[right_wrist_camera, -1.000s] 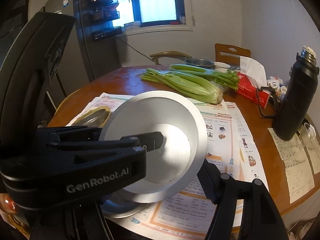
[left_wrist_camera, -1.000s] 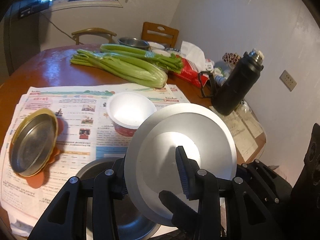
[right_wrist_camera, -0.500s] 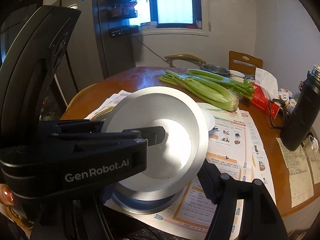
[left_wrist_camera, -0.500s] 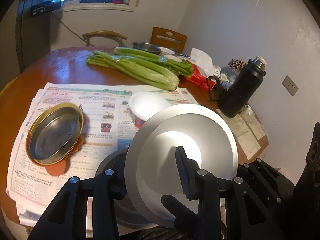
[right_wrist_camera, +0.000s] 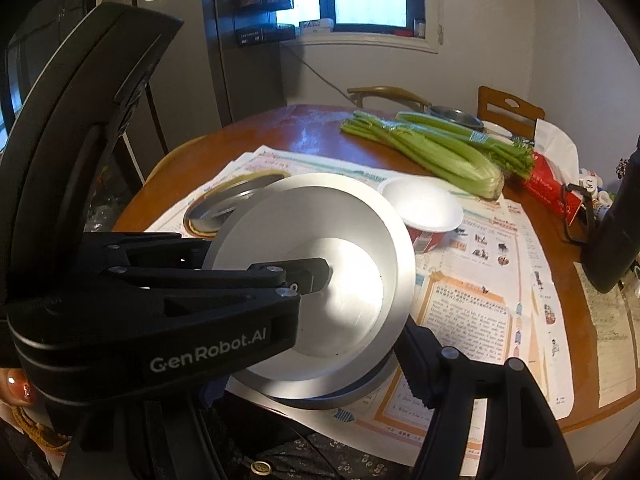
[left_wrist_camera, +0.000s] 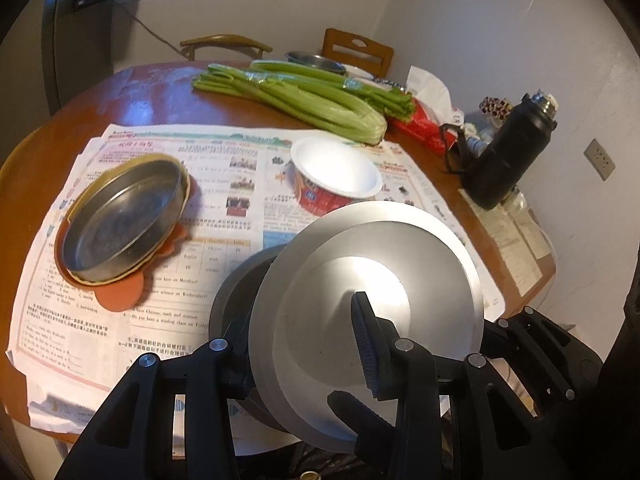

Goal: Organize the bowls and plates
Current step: 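Carry the white bowl over the steel bowl and lower it with the left tool, then lower the white bowl into the steel bowl and open the left tool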

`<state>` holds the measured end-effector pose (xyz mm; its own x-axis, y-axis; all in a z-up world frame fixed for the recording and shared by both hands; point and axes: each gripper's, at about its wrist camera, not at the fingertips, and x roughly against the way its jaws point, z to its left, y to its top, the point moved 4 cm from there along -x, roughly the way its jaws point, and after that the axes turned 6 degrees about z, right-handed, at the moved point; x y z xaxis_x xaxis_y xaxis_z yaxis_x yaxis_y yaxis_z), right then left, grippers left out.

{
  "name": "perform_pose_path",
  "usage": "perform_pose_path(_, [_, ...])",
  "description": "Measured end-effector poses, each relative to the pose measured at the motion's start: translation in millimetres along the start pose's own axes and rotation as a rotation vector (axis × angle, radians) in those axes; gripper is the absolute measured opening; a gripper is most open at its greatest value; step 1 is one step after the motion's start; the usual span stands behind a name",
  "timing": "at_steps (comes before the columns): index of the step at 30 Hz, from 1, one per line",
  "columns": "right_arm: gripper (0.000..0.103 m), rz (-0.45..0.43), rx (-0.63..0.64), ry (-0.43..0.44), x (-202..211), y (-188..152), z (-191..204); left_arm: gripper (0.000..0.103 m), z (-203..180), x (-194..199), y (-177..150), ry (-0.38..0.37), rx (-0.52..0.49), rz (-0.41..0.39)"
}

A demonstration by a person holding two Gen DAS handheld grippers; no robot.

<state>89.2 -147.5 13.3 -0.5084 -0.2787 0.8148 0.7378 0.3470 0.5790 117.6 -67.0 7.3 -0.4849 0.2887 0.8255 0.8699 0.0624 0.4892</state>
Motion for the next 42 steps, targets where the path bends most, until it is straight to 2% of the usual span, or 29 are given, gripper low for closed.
perform_pose_path(23, [0.070, 0.104, -0.013, 0.037, -45.1, -18.2, -8.2, 0.040, 14.0, -38.6, -12.3, 0.036, 0.014, 0.081])
perform_pose_path(42, [0.070, 0.101, -0.011, 0.019, -47.9, -18.9, -8.3, 0.041, 19.3, -37.7, -14.0, 0.038, 0.021, 0.080])
